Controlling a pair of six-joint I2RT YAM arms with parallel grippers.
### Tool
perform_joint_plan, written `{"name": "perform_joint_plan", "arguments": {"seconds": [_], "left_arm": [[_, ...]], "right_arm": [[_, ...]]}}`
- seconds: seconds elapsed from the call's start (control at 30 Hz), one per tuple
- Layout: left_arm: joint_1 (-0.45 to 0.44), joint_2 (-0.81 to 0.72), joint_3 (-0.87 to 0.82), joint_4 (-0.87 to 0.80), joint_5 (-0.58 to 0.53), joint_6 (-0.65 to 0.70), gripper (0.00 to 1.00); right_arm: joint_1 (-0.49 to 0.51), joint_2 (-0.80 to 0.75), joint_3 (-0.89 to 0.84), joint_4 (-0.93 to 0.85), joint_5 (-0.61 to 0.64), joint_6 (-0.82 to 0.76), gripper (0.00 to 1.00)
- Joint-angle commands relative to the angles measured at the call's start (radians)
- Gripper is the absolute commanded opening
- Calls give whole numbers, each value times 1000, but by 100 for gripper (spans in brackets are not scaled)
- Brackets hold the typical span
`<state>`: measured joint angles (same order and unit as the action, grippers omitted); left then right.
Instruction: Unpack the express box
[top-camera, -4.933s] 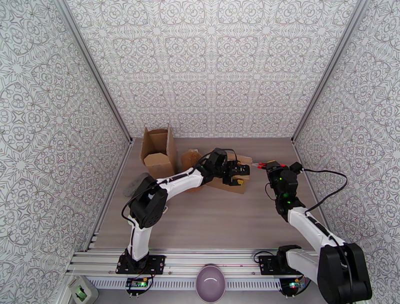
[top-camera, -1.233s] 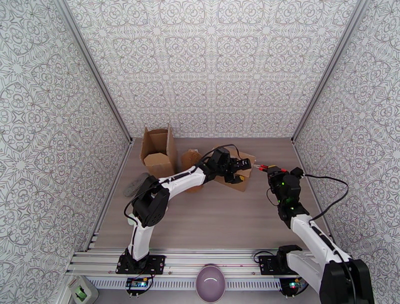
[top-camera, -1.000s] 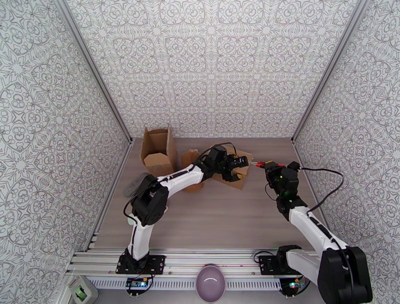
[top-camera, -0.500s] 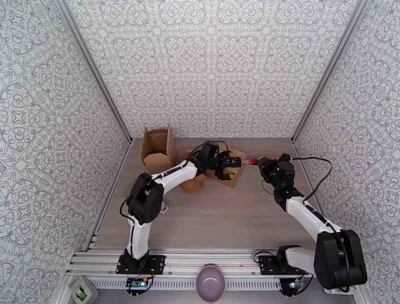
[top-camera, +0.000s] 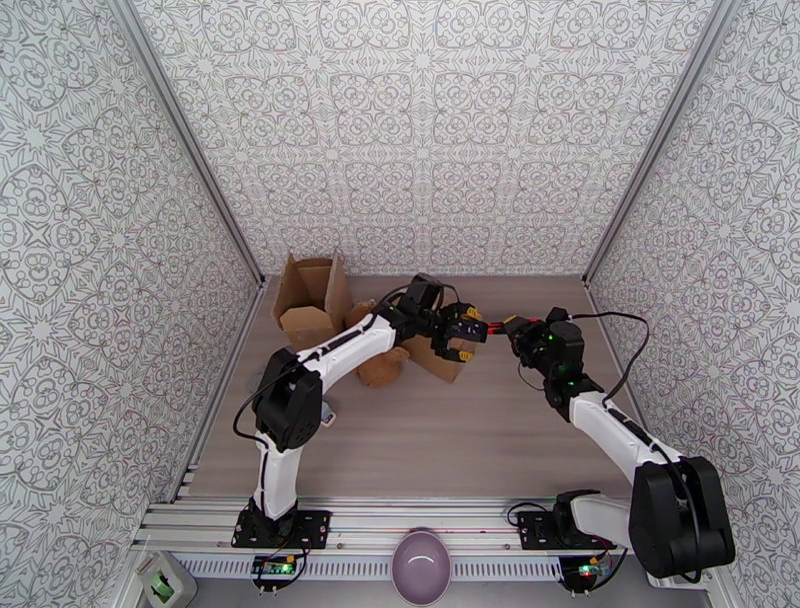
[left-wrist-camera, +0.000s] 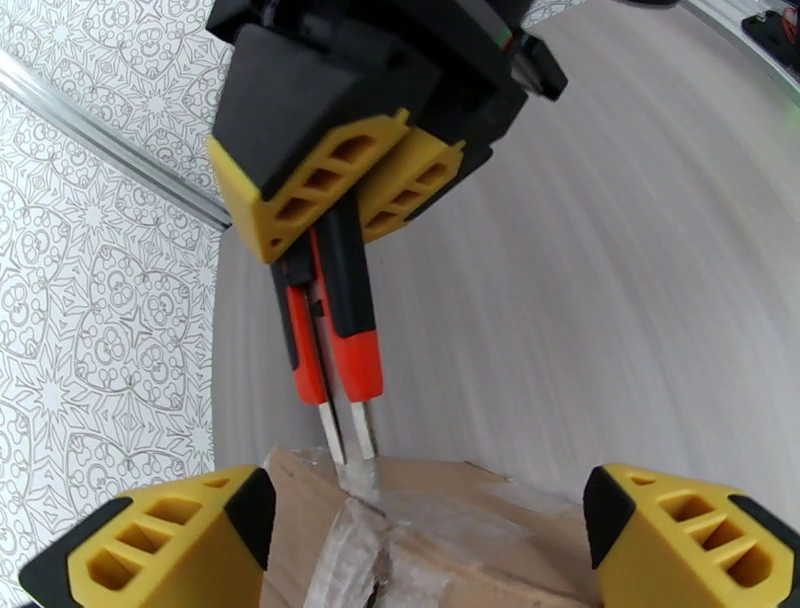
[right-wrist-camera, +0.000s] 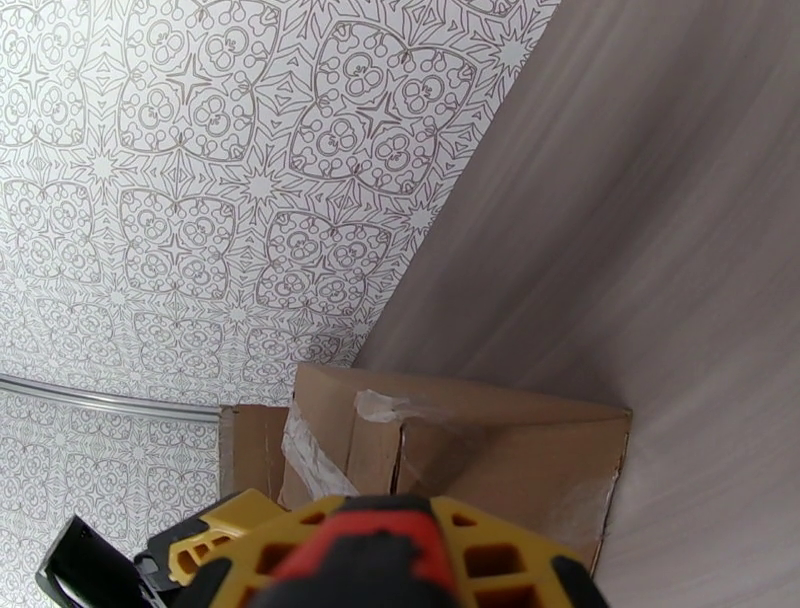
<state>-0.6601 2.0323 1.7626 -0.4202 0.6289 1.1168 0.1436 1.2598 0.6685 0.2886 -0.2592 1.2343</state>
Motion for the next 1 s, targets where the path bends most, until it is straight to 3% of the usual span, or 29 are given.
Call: {"name": "perform_joint_plan", "arguments": {"seconds": [0.0,0.23,0.7,0.97], "left_arm": [[25,-34,16,-98,17,88,94],[40,-78,-11,-159,-2,148,96],[54,-40,-83,-63,-17,214,90],[44,25,-56,82,-29,121,87]], "right_arm": [[17,19,18,-70,-35,-16,0],[17,17,29,-91,-25,-31,0],[17,15,51,-101,-15,-22,0],[38,7,57,-99,24,-8,0]]}}
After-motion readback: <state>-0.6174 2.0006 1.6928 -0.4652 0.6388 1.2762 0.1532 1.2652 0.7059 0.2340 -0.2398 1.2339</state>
